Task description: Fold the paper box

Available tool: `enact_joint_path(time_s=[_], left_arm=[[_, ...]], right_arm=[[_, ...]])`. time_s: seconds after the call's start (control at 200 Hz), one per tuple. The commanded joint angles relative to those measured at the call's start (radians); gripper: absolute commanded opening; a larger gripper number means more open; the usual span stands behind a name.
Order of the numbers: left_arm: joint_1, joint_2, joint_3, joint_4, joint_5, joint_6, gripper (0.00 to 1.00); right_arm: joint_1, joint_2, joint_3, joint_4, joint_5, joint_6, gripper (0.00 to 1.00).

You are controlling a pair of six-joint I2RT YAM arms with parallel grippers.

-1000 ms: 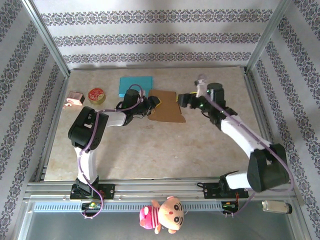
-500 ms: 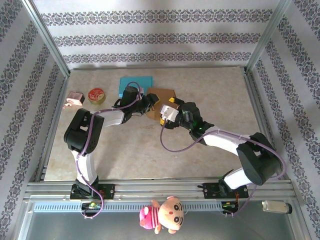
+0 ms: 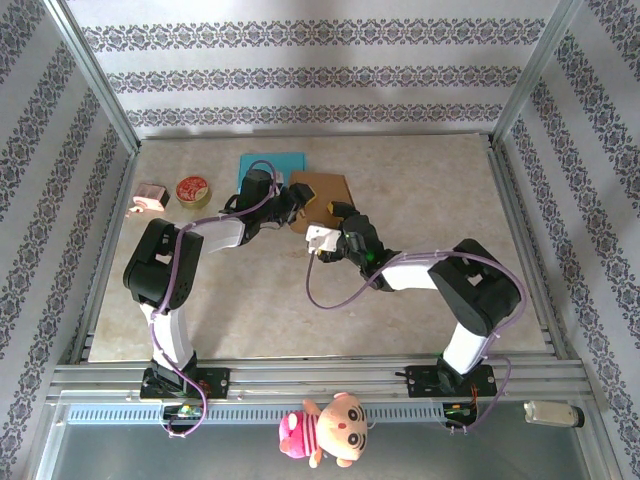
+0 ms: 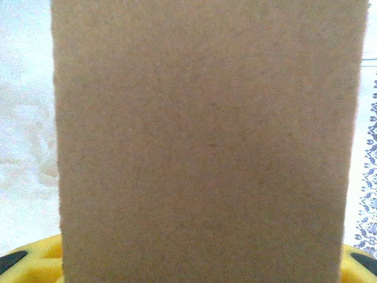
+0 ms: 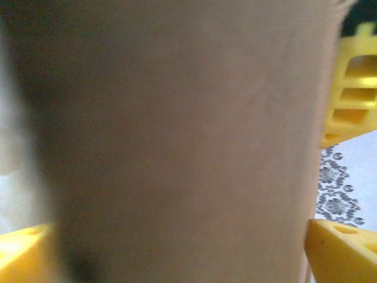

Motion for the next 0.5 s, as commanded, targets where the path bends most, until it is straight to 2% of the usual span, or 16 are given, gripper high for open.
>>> enact_joint_path(time_s=[0.0,0.07,0.175,0.235,0.495], left_arm=[[0.014,-0.053,0.032,-0.019,0.006,-0.002,0.38],[0.015,-0.058,0.03,-0.023,0.005,-0.003,0.38],[0.015,-0.058,0.029,-0.018,0.009,-0.029,0.38],[0.014,-0.052,0.023,0.004,0.017,-0.059,0.38],[0.014,-0.037,0.002,0.113,0.043,-0.172,0.4]], right_arm=[[0.02,0.067,0.044,0.178,0.168,-0.082,0.98],[0.026,0.106,0.059,0.259,0.234,-0.126,0.98],[0.024,0.148,0.078,0.306,0.268,-0.17,0.98],[0.024,0.172,0.09,0.32,0.288,-0.191,0.94],[0.022,0.162,0.1,0.333,0.317,-0.22,0.55]])
